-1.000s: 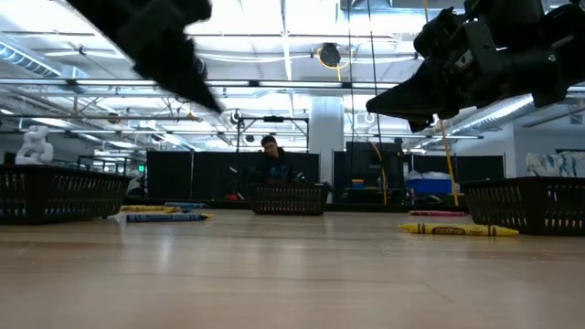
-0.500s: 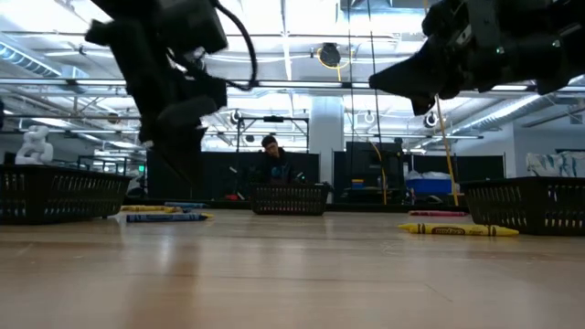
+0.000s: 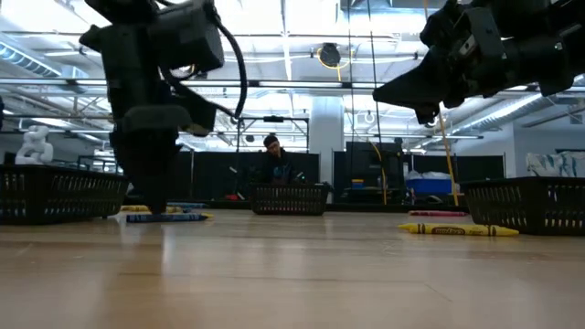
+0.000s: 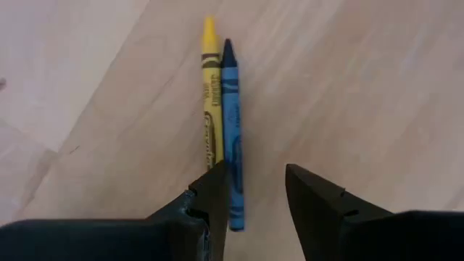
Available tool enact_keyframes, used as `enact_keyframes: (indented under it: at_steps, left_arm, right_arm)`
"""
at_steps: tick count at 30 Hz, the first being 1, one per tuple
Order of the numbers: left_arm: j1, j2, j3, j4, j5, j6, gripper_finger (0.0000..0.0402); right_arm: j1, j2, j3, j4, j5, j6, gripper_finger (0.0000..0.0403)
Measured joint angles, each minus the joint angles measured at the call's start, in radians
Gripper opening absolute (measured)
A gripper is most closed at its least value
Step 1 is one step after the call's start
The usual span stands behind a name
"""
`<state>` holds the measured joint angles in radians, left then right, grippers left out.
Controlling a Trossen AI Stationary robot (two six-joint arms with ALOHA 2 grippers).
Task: Sort crayons
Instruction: Put the blue crayon into the bottom left black bin
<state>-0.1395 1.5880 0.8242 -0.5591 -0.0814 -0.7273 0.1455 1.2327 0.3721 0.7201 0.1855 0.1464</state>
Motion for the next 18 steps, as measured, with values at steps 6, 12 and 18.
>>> enact_keyframes:
  at_steps: [6, 12, 18]
  left_arm:
    - [0.021, 0.028, 0.0, 0.002, -0.01, 0.0, 0.0135]
    - [0.01, 0.015, 0.0, 0.016, -0.021, 0.002, 0.0135]
    - [0.004, 0.029, -0.008, 0.012, -0.032, 0.009, 0.0113]
  right_arm:
    - [0.0, 0.0, 0.0, 0.009, 0.0, -0.001, 0.0]
    - [0.0, 0.0, 0.0, 0.008, 0.0, -0.001, 0.0]
    - [0.0, 0.0, 0.0, 0.006, -0.001, -0.001, 0.0]
